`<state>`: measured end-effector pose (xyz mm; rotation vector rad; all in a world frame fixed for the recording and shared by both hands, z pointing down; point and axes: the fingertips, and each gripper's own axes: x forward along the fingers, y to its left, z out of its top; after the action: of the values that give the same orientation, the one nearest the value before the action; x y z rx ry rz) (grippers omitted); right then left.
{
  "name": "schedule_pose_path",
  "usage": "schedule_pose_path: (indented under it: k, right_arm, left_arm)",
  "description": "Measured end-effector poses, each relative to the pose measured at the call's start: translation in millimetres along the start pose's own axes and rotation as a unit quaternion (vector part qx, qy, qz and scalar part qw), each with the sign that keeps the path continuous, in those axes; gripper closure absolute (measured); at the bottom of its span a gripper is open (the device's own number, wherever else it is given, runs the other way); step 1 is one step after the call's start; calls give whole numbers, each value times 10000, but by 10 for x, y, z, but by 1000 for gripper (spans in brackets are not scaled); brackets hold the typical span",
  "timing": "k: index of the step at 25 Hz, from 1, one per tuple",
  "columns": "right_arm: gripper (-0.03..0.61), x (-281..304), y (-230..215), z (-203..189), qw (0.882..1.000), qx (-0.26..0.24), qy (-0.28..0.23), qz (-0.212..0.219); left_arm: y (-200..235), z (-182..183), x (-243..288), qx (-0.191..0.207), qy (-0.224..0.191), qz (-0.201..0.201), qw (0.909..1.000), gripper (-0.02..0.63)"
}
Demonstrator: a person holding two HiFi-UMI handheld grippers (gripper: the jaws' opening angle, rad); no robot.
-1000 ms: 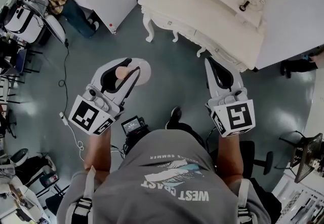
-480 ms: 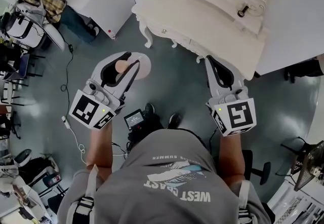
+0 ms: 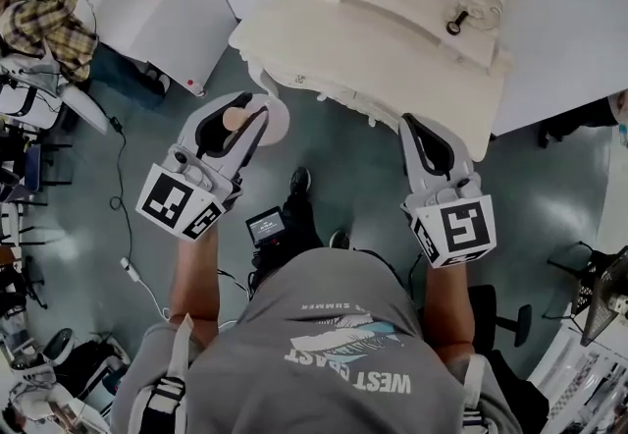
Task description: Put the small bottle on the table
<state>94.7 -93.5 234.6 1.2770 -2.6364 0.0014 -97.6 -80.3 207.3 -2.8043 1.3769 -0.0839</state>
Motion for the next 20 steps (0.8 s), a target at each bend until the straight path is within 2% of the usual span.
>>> schedule_pose_path:
  k: [9, 20]
  right_arm:
    - [577, 1037, -173, -78, 9989, 274, 300, -222]
    - [577, 1850, -447, -509, 9949, 558, 749, -393]
  left_arm:
    - [1099, -357, 711, -268, 247, -299, 9989, 502]
    - [1942, -987, 1525, -534, 520, -481, 9961, 502]
